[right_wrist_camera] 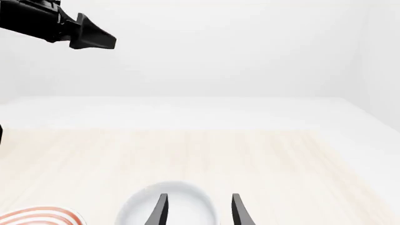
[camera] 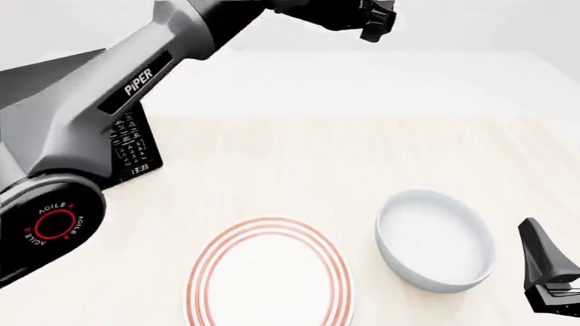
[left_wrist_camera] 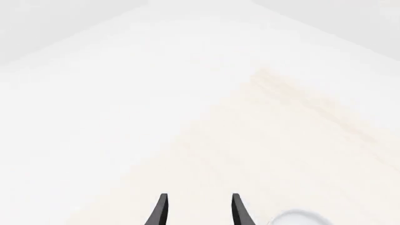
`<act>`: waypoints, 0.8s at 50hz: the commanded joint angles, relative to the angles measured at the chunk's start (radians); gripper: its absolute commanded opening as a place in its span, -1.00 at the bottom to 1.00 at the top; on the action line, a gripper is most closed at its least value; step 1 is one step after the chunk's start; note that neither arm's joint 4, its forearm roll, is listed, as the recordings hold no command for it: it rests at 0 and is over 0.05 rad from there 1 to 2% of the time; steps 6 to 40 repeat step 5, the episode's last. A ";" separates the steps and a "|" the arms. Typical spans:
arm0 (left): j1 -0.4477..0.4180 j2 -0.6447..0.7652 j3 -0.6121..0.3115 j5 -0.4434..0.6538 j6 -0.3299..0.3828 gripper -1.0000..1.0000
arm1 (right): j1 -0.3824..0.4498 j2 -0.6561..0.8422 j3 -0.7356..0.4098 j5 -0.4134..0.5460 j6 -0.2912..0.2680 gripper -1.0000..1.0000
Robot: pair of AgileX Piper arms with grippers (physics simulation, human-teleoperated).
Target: Put the white bowl to the right of the plate.
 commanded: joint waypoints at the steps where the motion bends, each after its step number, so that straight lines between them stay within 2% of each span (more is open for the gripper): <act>1: 0.181 -0.219 0.046 -0.014 0.078 1.00 | 0.000 0.000 0.000 0.000 0.000 1.00; 5: 0.227 -0.389 0.253 -0.134 0.068 1.00 | 0.000 0.000 0.000 0.000 0.000 1.00; 40: 0.227 -0.389 0.253 -0.134 0.068 1.00 | 0.000 0.000 0.000 0.000 0.000 1.00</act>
